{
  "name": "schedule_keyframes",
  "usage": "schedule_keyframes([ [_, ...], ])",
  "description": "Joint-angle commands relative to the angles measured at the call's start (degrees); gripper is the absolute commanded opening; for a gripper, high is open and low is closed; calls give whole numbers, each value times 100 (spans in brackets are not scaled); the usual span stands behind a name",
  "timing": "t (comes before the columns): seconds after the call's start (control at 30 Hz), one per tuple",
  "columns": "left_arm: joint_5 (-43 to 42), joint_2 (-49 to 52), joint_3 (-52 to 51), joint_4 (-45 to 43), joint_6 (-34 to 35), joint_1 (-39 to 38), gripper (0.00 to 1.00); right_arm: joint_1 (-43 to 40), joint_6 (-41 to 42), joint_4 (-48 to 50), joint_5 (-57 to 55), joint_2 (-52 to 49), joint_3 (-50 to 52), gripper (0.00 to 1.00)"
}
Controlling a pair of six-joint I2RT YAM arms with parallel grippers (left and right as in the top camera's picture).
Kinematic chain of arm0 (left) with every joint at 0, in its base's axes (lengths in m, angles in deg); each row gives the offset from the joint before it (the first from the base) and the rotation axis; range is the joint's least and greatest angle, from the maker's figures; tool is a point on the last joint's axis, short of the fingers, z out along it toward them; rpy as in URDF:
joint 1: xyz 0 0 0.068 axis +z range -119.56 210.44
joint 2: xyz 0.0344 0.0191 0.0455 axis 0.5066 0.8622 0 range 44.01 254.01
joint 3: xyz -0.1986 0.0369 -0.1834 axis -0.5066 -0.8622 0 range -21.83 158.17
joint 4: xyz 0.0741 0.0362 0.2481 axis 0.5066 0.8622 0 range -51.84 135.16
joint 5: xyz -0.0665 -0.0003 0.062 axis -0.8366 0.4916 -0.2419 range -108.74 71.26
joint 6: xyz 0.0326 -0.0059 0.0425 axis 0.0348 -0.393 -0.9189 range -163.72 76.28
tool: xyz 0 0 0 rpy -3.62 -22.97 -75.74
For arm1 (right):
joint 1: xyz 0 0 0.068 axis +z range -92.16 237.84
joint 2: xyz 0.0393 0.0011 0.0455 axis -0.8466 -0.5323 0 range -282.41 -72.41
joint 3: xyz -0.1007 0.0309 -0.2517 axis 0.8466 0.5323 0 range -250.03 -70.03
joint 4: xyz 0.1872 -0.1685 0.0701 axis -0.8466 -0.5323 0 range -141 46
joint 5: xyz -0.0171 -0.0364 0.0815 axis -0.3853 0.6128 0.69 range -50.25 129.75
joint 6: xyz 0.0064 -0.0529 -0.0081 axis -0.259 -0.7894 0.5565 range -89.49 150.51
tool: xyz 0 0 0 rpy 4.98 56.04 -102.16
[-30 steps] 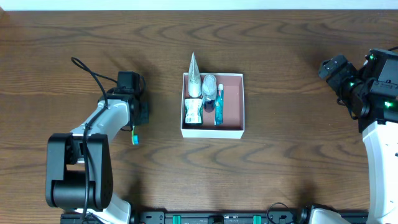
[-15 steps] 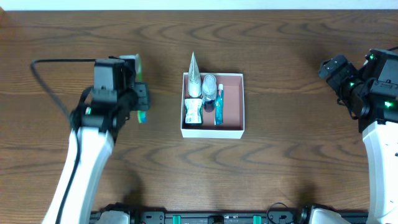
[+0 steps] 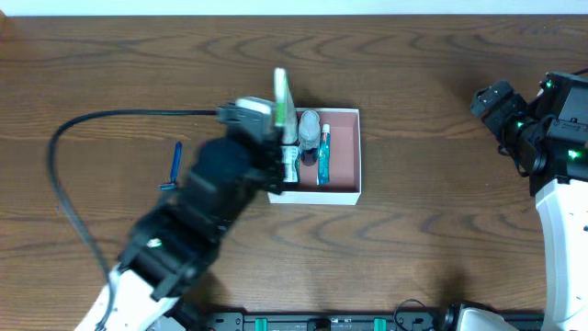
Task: Pack container
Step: 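Carry the green toothbrush over the box with the left gripper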
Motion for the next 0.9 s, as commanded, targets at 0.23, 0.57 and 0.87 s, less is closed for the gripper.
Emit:
schedule_keyframes([
  [0.23, 2343, 1827, 63, -1233, 138, -1593, 6, -17, -31, -2, -44, 31, -35, 99],
  [0.57, 2345, 3202, 63, -1818, 138, -1635, 6, -17, -31, -2, -44, 31, -35, 99],
  [0.87, 2339, 3856, 63, -1941, 776, -1434, 6, -17, -31, -2, -44, 31, -35, 99],
])
